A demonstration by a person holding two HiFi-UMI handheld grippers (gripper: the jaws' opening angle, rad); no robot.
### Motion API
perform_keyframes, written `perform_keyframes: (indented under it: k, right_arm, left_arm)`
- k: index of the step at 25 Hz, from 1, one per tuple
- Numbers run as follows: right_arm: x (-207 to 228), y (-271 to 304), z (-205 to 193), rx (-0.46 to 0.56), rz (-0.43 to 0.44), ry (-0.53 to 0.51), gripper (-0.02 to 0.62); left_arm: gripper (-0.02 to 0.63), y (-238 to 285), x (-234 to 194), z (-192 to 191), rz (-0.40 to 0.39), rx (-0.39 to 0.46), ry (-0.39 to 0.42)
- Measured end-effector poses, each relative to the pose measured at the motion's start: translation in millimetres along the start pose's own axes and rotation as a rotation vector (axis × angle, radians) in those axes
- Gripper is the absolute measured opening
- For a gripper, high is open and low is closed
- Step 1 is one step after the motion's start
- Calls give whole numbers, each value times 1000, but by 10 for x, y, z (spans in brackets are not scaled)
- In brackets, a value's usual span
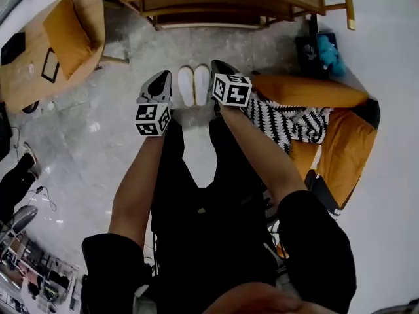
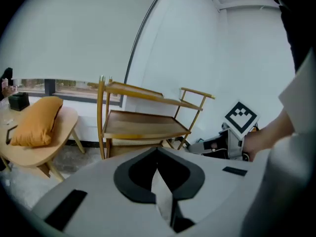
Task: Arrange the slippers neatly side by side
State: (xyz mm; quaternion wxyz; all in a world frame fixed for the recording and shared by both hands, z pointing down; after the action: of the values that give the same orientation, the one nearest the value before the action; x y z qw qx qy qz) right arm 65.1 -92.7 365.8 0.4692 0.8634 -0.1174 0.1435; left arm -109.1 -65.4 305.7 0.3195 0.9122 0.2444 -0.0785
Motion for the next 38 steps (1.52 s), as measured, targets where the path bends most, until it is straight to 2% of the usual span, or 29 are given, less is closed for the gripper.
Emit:
perform_keyframes:
  k: [4,8,12,16,19,23,28,33,38]
  right_arm:
    - [-392,-897,674,128,45,-55,35]
    - [-647,-1783,1074,230,69,-191,35]
    - [-643,-2506,1549,362,113,-241,35]
    - [-532,-3139,1922,505,179,-260,35]
    - [-467,-3535,2083,595,198,-274,35]
    - [-576,-3919,2065,660,212,-320,34]
    - [-782,-4370,1813,711,181,-365,34]
    - [-1097,-4961,1373,789,128,-451,34]
    - [-1502,-5341,731,806,136,-439,34]
  left_arm:
    - [15,-354,363,734,16,68,-12]
    - [15,-768,777,1242,43,120,-33]
    - [15,-1042,1178,1830,53,198,-4]
    - [15,-1386,1515,2379,55,322,65]
    - [15,-1806,1662,2669,73,416,74]
    - [15,-2456,1704,2757,76,489,49]
    - [15,-3030,1735,2651,17,558,37]
    - [15,-3504,1826,2357,-49,578,66]
    - [15,-4127,1804,1961,-66,572,112]
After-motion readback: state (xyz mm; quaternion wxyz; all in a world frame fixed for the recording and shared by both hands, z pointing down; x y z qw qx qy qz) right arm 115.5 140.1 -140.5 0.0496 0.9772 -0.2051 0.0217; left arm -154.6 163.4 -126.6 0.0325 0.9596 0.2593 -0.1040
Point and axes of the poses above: the fingertips, and each gripper's own axes: y forward along the fingers, x to its right, z out of its top, the point moved 3 cm from there along -y, backward along the fingers, and after that the axes turned 2 degrees about -z, right-handed, at the moved point
